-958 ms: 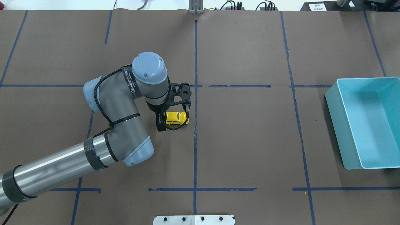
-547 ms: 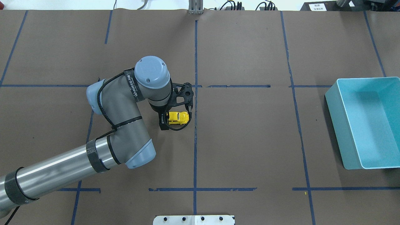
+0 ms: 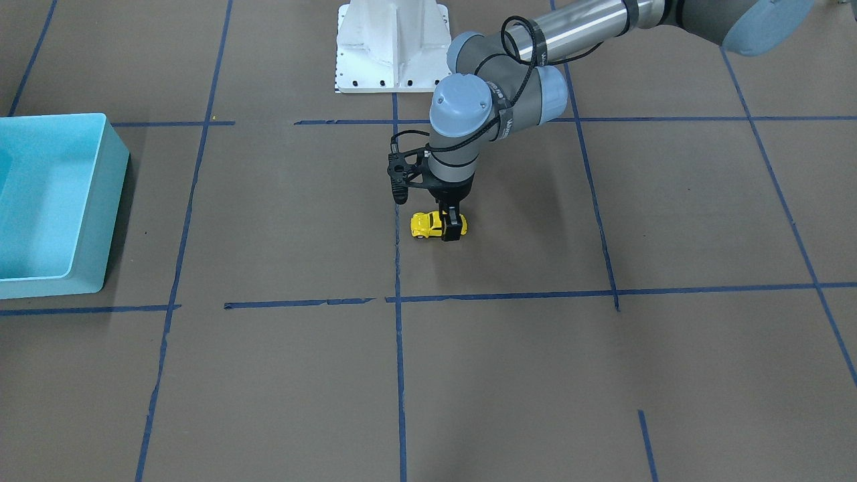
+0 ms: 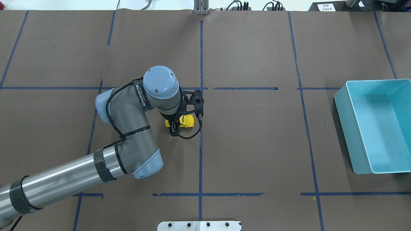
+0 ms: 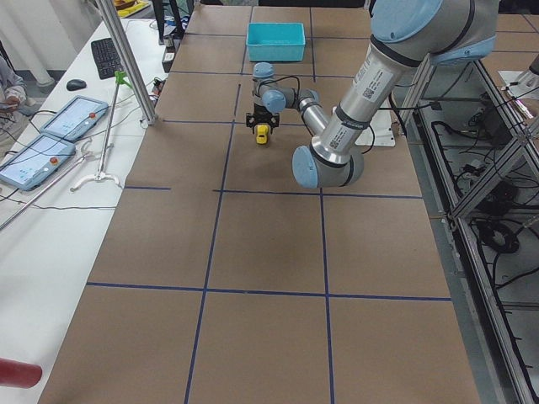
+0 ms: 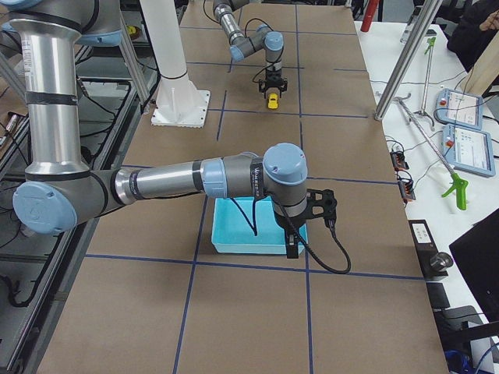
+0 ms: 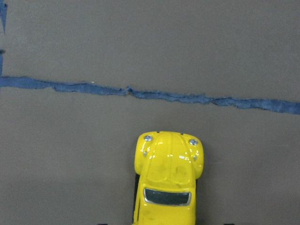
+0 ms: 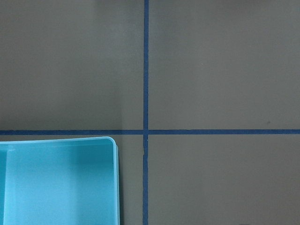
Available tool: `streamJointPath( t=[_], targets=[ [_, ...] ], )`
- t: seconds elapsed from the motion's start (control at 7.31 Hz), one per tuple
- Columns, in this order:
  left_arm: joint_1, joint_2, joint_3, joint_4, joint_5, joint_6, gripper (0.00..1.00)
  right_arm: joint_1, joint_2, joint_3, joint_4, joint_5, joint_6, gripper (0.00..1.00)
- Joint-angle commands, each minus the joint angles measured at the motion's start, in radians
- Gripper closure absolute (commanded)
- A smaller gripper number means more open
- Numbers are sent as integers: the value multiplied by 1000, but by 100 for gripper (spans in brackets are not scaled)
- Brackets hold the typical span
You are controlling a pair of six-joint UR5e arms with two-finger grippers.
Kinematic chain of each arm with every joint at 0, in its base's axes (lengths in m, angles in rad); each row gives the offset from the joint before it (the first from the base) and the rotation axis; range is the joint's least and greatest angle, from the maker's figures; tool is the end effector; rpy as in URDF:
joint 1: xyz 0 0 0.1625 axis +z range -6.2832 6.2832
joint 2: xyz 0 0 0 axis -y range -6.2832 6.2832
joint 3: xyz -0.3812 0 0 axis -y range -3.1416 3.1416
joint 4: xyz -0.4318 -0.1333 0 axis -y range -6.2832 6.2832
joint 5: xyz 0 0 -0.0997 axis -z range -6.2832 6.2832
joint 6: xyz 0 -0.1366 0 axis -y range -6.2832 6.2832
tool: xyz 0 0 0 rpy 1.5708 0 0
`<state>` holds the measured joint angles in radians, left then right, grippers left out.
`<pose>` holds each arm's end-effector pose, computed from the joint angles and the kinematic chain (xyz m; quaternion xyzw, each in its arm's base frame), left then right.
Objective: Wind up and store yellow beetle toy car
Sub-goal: 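Press the car down and drag it back toward the robot with the left gripper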
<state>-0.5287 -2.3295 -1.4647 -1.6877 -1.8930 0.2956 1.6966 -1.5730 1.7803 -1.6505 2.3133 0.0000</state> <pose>0.6169 -0.4647 0.2006 0.2908 0.2735 0.6145 0.6804 0.1075 -0.5241 0.5420 0.0821 -0.3576 0.0354 0.9296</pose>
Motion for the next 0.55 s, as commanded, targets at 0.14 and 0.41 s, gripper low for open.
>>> streamJointPath(
  t=[0.14, 0.41],
  targets=[
    [1, -2, 0, -9, 0, -13, 82, 0, 4, -1, 0, -2, 0, 0],
    [1, -8, -14, -54, -1, -45, 87, 3, 4, 4, 0, 0, 0, 0]
  ],
)
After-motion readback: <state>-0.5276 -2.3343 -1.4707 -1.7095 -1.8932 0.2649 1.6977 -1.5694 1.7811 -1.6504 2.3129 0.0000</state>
